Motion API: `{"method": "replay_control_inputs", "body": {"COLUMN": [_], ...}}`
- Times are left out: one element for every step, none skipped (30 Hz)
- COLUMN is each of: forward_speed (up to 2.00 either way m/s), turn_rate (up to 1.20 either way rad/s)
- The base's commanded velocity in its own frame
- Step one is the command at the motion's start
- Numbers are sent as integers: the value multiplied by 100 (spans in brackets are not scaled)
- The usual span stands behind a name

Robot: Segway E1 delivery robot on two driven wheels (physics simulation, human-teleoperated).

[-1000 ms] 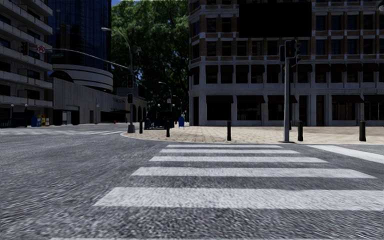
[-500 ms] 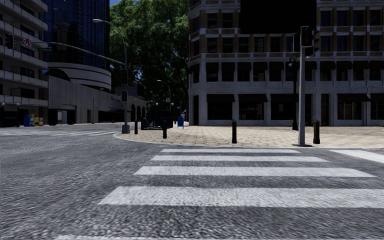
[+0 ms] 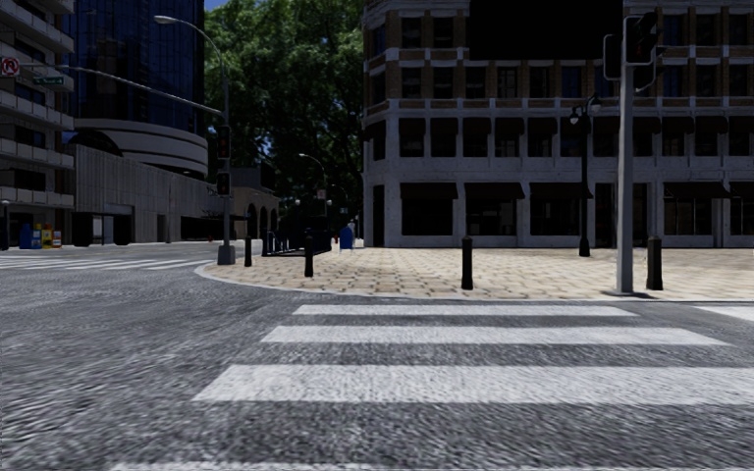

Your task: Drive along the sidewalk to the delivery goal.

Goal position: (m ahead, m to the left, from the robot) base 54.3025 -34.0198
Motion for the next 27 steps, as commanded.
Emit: {"method": "replay_control_inputs", "body": {"forward_speed": [193, 193, 193, 193, 193, 193, 193, 193, 193, 193, 193, 193, 193, 193, 193, 193, 193, 193, 193, 193, 193, 193, 193, 193, 193, 193, 193], "turn_rate": [0, 0, 0, 0, 0, -2, -6, -8, -8, -8, -8, -8, -10, -10, -15, -18, -18, -18, -18, -18, -20, -22, -23, -25, -27, -27, -27]}}
